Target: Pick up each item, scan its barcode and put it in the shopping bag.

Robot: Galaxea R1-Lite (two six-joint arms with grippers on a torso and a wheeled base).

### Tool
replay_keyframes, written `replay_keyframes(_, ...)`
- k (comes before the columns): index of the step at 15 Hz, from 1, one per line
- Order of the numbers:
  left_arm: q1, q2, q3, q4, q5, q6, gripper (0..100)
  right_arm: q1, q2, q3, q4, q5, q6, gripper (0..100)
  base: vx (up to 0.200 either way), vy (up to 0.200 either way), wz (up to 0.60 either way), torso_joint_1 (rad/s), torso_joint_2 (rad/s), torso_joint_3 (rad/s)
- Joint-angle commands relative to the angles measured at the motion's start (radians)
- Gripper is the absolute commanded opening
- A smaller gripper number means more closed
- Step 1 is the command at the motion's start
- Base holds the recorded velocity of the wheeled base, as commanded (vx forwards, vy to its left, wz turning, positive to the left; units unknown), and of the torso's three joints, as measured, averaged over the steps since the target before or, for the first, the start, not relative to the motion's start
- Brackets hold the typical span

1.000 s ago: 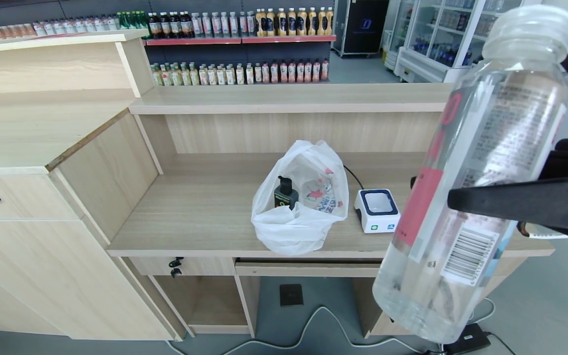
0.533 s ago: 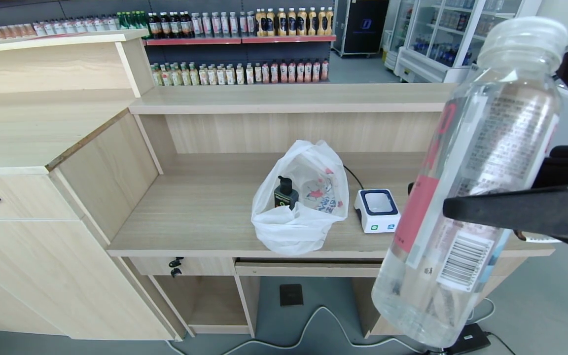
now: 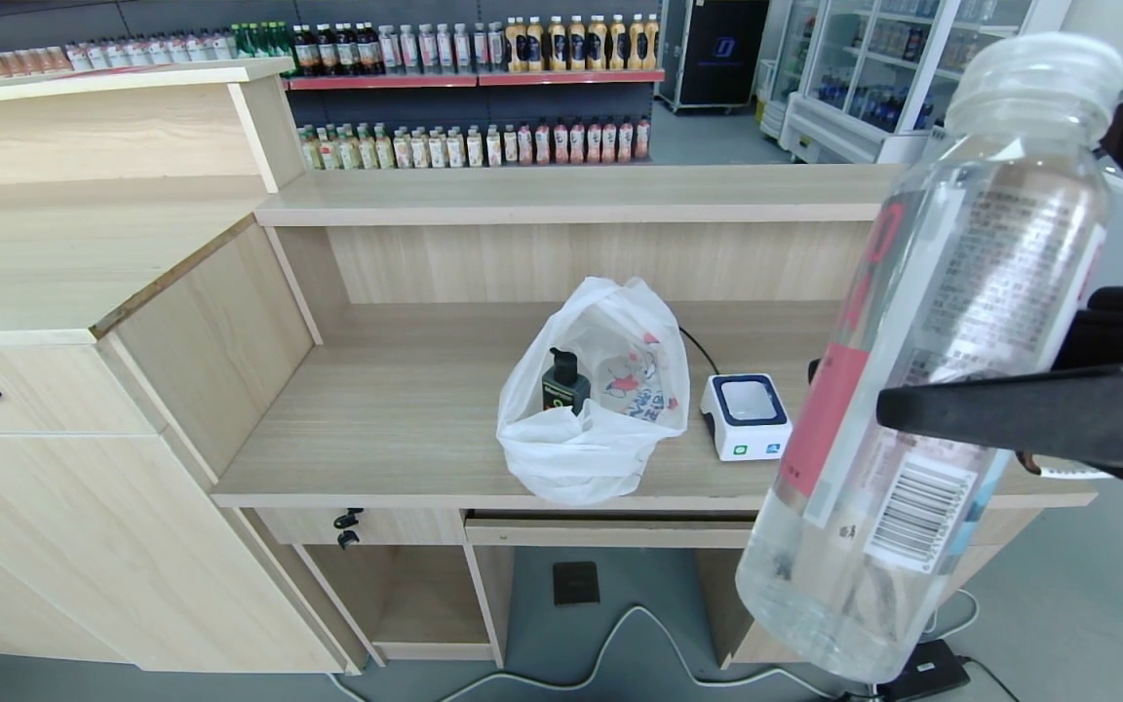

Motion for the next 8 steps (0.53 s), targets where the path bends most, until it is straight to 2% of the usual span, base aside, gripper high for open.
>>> replay_keyframes(1,0.001,0.000,0.000,0.000,0.001,0.000,0,-0.003,0.003,-0.008,0.001,0.000,0.000,0,0.000,0.000,0.00,0.000,0.00,0.000)
replay_keyframes(6,0.001,0.000,0.000,0.000,0.001,0.000,0,-0.055,0.003,0.003,0.008,0.013,0.005,0,0.000,0.000,0.00,0.000,0.00,0.000)
replay_keyframes(8,0.001,0.000,0.000,0.000,0.001,0.000,0,-0.079,-0.002,0.016,0.022,0.080,0.002,0,0.000,0.000,0.00,0.000,0.00,0.000)
